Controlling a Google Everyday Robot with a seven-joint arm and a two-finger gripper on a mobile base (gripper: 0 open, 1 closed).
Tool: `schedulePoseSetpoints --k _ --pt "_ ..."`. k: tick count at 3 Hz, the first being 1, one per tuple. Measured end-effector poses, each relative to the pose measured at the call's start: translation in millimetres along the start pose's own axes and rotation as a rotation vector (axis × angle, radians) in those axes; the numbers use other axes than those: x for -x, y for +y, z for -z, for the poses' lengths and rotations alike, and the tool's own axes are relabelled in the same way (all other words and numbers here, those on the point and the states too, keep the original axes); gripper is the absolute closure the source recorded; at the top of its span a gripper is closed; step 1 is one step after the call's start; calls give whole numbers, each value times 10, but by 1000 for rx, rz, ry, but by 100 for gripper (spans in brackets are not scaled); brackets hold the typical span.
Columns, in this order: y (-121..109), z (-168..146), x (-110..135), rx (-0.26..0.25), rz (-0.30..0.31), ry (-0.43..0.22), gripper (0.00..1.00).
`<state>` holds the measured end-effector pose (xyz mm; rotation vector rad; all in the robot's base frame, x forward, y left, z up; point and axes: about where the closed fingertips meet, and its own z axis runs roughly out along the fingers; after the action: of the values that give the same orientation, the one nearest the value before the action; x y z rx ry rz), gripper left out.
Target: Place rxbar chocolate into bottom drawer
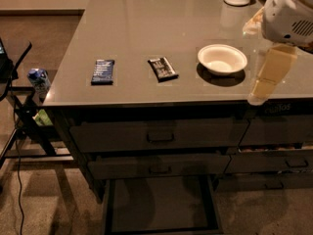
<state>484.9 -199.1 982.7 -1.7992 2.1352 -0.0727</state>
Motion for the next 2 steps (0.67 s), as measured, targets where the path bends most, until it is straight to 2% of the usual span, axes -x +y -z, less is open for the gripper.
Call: schedulePoseSetpoints --k 1,2 --pt "0 0 0 0 0 0 0" --pt "-128 -112 163 10 61 -43 0"
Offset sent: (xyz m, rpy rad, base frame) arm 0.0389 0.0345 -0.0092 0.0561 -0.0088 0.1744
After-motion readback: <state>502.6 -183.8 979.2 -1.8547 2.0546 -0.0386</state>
